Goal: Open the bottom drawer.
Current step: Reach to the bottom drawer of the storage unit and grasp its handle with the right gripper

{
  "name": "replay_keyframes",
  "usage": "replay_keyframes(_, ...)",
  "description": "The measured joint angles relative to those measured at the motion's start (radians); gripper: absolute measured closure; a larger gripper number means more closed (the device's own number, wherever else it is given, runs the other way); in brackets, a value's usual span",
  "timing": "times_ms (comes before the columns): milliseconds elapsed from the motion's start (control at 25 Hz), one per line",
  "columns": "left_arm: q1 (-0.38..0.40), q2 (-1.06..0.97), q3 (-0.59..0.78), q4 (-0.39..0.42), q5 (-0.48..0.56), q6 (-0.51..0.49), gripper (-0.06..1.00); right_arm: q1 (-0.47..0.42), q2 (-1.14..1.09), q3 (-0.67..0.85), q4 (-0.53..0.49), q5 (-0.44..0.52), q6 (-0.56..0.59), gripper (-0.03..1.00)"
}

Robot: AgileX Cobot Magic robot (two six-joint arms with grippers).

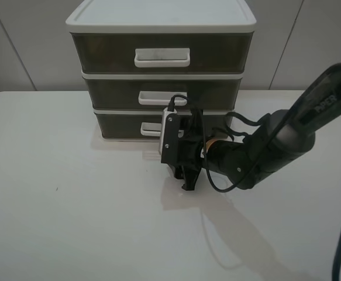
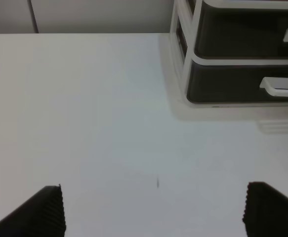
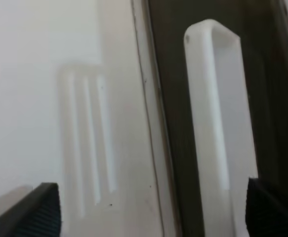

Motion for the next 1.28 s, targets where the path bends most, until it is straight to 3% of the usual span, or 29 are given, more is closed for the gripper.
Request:
replay_keyframes(880,0.000,0.000,0.000,0.000,0.000,0.000,0.20,0.000,0.035,-0.042,0.025,-0.011,-0.005,0.24)
replay_keyframes(1280,0.000,0.000,0.000,0.000,0.000,0.000,0.20,0.024,0.038,-0.029,0.045,-0.044,-0.005,0.34)
